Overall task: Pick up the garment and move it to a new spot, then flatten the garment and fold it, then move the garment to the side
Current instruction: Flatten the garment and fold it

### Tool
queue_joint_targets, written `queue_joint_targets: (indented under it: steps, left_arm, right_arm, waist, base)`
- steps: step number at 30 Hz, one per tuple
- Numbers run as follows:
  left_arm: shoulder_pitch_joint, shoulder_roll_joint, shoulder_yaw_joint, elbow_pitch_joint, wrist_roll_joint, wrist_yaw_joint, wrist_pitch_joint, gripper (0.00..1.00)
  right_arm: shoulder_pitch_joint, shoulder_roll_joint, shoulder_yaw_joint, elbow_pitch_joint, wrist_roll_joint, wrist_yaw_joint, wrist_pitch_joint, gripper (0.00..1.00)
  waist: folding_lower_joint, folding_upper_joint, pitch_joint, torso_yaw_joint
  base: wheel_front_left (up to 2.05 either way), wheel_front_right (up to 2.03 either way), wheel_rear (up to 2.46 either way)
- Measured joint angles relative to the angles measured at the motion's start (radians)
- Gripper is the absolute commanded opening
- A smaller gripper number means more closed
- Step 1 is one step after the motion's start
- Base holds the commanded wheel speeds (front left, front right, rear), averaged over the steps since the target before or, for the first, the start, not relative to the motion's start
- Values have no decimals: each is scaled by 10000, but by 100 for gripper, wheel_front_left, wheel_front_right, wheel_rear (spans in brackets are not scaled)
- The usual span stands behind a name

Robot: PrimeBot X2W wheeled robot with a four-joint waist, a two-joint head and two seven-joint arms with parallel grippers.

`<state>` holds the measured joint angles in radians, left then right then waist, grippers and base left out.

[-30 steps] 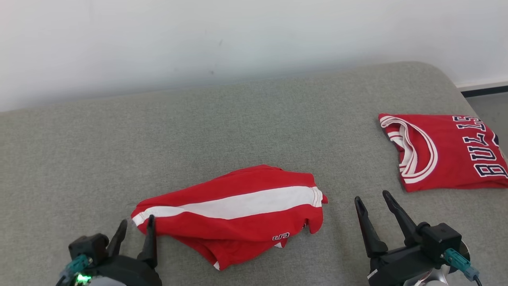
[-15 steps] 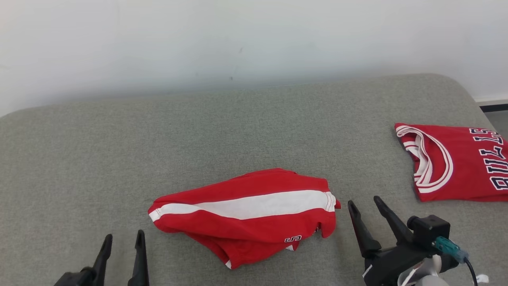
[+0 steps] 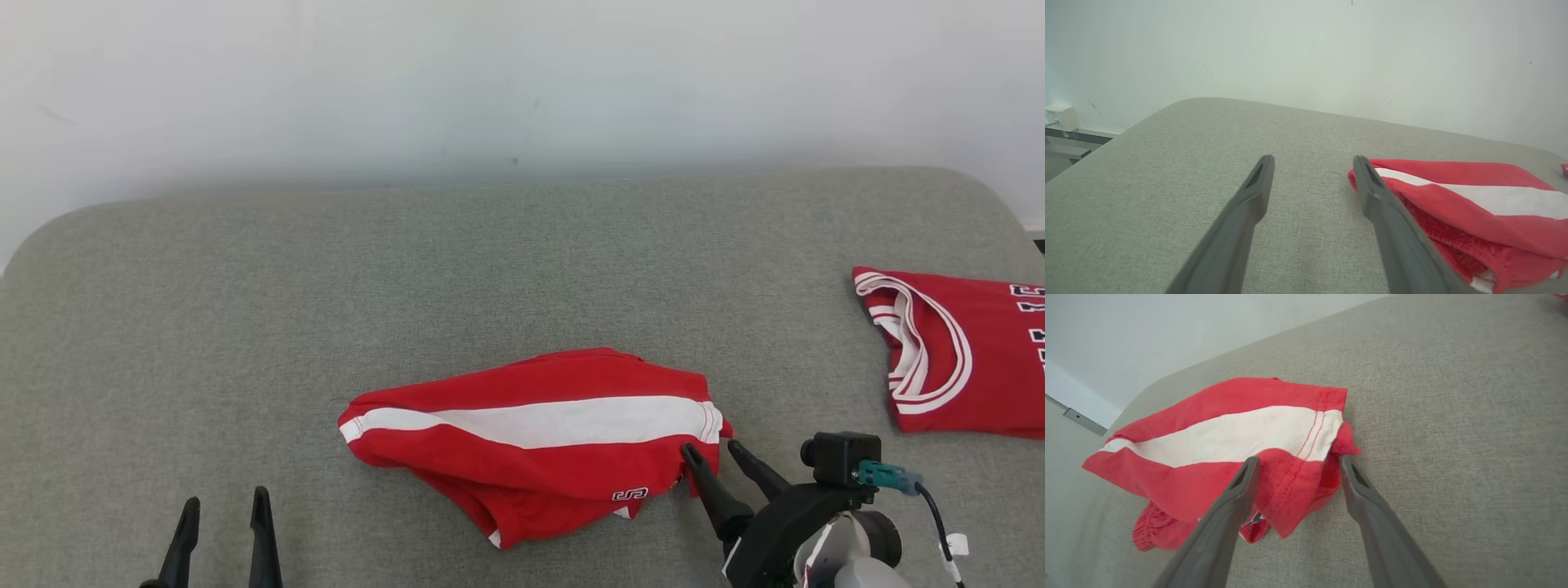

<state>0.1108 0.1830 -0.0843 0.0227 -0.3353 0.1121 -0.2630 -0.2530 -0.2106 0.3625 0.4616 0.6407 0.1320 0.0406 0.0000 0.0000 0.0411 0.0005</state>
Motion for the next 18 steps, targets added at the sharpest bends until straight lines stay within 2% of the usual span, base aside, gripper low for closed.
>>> queue_joint_targets:
  steps: [8, 9, 10, 11, 12, 13, 14, 18]
  left_arm:
    - [153, -385, 374, 100, 412, -437, 2, 100]
    - [167, -428, 412, 119, 449, -510, 0, 100]
    - [169, -454, 449, 138, 460, -527, 0, 100]
    - [169, -454, 449, 138, 460, -527, 0, 100]
    - [172, -476, 489, 155, 493, -600, 0, 100]
    - [175, -523, 566, 188, 539, -654, 0, 100]
    - [176, -550, 589, 209, 556, -692, 0, 100]
    - [177, -663, 681, 288, 631, -788, 2, 100]
  right_arm:
    - [-333, 211, 61, 291, 915, -2, 222, 100]
    - [-372, 203, 96, 322, 953, -2, 221, 89]
    - [-397, 201, 144, 353, 980, -2, 213, 71]
    - [-397, 201, 144, 353, 980, -2, 213, 38]
    - [-407, 190, 196, 385, 993, -2, 209, 26]
    - [-446, 163, 286, 435, 1049, -2, 186, 5]
    - [-480, 144, 324, 460, 1072, -2, 146, 0]
    - [-554, -33, 533, 523, 1043, -2, -65, 0]
  waist:
    - [0, 0, -51, 173]
    - [0, 0, -58, 177]
    - [0, 0, -67, 178]
    - [0, 0, -67, 178]
    - [0, 0, -79, 178]
    - [0, 0, -88, 172]
    - [0, 0, -91, 166]
    - [0, 0, -92, 117]
  base:
    - [0, 0, 0]
    - [0, 0, 0]
    - [0, 0, 0]
    - [0, 0, 0]
    - [0, 0, 0]
    - [0, 0, 0]
    - [0, 0, 0]
    - [0, 0, 0]
